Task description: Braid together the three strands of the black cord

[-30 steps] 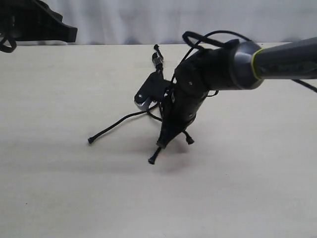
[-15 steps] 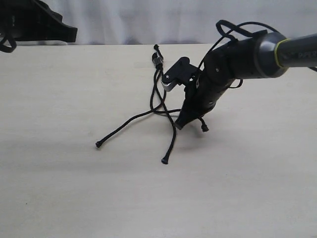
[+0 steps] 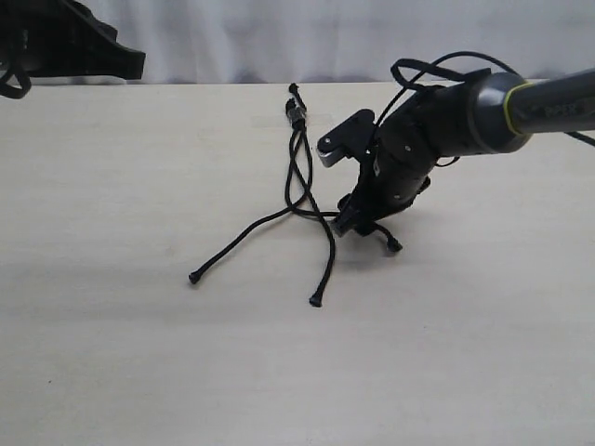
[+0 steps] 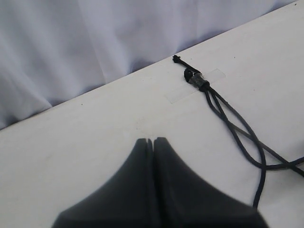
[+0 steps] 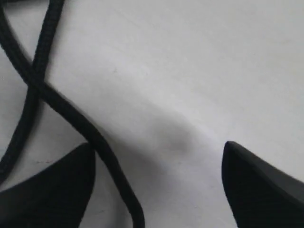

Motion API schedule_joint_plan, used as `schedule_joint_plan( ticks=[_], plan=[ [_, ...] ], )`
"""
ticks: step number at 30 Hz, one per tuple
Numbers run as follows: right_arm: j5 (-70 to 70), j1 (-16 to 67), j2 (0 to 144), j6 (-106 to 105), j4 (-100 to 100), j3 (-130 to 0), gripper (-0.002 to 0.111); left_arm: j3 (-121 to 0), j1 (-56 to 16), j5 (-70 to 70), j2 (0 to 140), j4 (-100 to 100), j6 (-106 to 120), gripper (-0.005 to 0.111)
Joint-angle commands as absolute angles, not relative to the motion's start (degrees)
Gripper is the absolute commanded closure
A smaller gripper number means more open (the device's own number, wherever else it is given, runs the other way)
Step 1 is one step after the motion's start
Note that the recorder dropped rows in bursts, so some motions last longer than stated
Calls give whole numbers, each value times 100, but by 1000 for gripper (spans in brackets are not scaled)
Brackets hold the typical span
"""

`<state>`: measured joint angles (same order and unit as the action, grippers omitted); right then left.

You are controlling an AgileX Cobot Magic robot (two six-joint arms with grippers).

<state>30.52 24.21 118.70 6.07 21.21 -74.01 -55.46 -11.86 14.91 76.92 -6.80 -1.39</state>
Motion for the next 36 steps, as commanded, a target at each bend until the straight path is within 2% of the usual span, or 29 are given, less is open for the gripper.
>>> schedule_joint_plan(
  ticks=[1, 5, 10, 16, 26, 36],
  plan=[
    [3014, 2389, 11216, 672, 2192, -7396, 38, -5538, -1174, 1480, 7673, -645, -174, 107],
    [2984, 2389, 10515, 672, 2192, -7385, 49, -5538, -1174, 1469, 7673, -645, -174, 107],
    [2693, 2389, 9583, 672, 2192, -7099, 78, -5538, -1174, 1432, 7673, -645, -174, 107],
    [1764, 2389, 8470, 885, 2192, -6175, 104, -5538, -1174, 1420, 7673, -645, -174, 107],
    [595, 2389, 6401, 949, 1844, -4301, 104, -5538, -1174, 1420, 7673, -684, -174, 107],
    [532, 2389, 4104, 949, 1230, -2328, 104, -5538, -1174, 1420, 7673, -698, -174, 107]
  ],
)
